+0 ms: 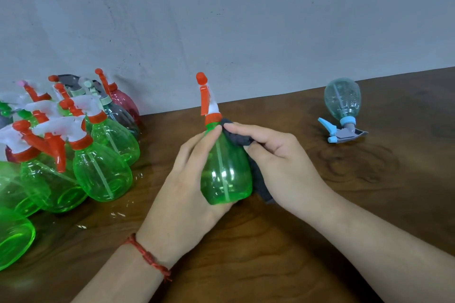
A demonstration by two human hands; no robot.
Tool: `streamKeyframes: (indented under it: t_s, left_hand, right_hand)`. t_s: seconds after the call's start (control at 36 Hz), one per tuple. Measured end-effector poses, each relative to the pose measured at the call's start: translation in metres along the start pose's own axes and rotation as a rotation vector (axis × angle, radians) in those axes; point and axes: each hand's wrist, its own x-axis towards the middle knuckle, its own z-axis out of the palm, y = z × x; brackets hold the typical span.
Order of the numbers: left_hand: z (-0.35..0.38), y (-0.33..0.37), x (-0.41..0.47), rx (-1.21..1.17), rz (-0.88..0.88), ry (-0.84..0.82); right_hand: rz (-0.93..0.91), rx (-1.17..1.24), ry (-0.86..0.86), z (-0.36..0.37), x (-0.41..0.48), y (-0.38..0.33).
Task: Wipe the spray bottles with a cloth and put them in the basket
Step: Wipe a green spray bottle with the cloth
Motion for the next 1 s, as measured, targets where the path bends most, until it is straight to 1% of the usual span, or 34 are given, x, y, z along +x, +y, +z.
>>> streamKeyframes:
  t_s: [0.03, 0.11, 0.22, 0.31, 0.44, 0.53, 0.58, 0.64, 0.75, 0.83, 0.92, 1.0]
  left_hand:
    - [-0.001, -0.001, 0.000, -0.043, -0.005, 0.012]
    - [-0.002, -0.004, -0.002, -0.274, -0.083, 0.032]
    - [0.000, -0.005, -0.002, -0.371, -0.115, 0.007]
    - [0.000, -0.007, -0.001, -0.313, -0.092, -0.010]
    - [0.000, -0.006, 0.001, -0.110, 0.008, -0.022]
    - [0.000, -0.006, 0.001, -0.042, 0.050, -0.028]
    - [0.000, -0.006, 0.000, -0.013, 0.048, -0.012]
    - [0.002, -0.007, -0.001, -0.036, 0.008, 0.034]
    - [-0.002, -0.009, 0.002, -0.199, -0.213, 0.204]
    - [-0.009, -0.012, 0.005, -0.261, -0.288, 0.313]
    - [-0.011, -0.013, 0.006, -0.261, -0.314, 0.311]
    - [-0.010, -0.016, 0.004, -0.165, -0.248, 0.251]
  right_hand:
    - [0.019, 0.050, 0.004, 0.000, 0.001, -0.001]
    - [0.074, 0.144, 0.047, 0.001, 0.004, 0.000]
    - [0.104, 0.147, 0.047, 0.003, 0.004, 0.005]
    - [0.086, 0.115, 0.048, 0.002, 0.004, 0.006]
    - [0.004, -0.011, 0.085, 0.005, 0.001, 0.006]
    - [0.001, -0.018, 0.069, 0.007, 0.001, 0.006]
    - [0.002, -0.037, 0.051, 0.008, 0.000, 0.006]
    - [-0.011, -0.050, 0.031, 0.008, -0.001, 0.007]
    - [-0.053, -0.118, -0.018, 0.011, -0.004, 0.006]
    - [-0.117, -0.203, -0.063, 0.017, -0.009, 0.005]
    - [-0.135, -0.228, -0.078, 0.020, -0.012, 0.006]
    - [-0.135, -0.200, -0.039, 0.019, -0.010, 0.007]
